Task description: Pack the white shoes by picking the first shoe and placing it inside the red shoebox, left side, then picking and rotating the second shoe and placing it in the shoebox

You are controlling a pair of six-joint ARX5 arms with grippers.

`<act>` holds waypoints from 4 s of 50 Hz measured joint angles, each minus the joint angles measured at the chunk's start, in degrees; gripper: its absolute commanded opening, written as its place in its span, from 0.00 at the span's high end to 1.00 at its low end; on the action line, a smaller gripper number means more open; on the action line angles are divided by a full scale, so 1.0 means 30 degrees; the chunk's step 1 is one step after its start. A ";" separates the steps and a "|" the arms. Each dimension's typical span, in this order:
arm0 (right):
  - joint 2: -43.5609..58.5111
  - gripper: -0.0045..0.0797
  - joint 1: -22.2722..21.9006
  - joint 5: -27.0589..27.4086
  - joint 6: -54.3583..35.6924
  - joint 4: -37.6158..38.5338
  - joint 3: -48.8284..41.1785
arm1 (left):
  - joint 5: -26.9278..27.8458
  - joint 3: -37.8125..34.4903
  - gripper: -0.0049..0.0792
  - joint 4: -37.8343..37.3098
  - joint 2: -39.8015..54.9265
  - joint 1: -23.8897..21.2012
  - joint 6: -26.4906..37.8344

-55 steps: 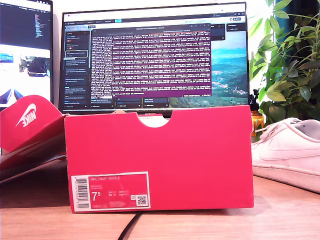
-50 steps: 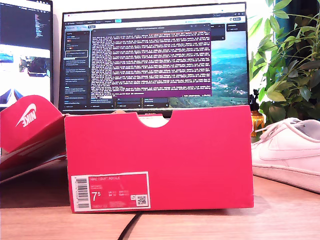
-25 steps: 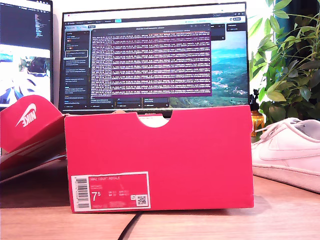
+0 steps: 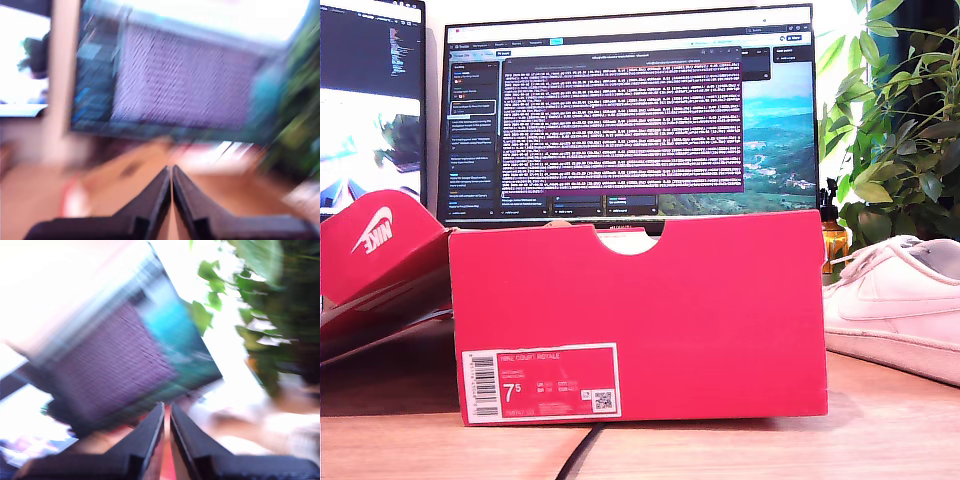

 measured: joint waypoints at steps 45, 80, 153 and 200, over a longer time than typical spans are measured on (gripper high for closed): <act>1.3311 0.96 0.0393 -0.1654 -0.2244 -0.8021 1.0112 | 0.2091 0.8073 0.96 -1.4608 0.4787 -0.5632 1.6597; 2.1704 0.96 0.0583 -0.1173 -0.8881 -1.9751 1.8731 | -0.9194 0.8073 0.96 -1.0768 1.5890 -1.5307 1.9890; 2.9325 0.95 0.4408 0.4036 -1.4236 -2.1391 1.9037 | -1.0805 0.8073 0.96 -0.7176 1.8870 -1.5307 1.9897; 2.5099 0.96 0.5581 0.0663 -0.4124 -2.1762 2.2258 | -1.0812 0.8073 0.96 -0.7271 1.8870 -1.5307 1.9897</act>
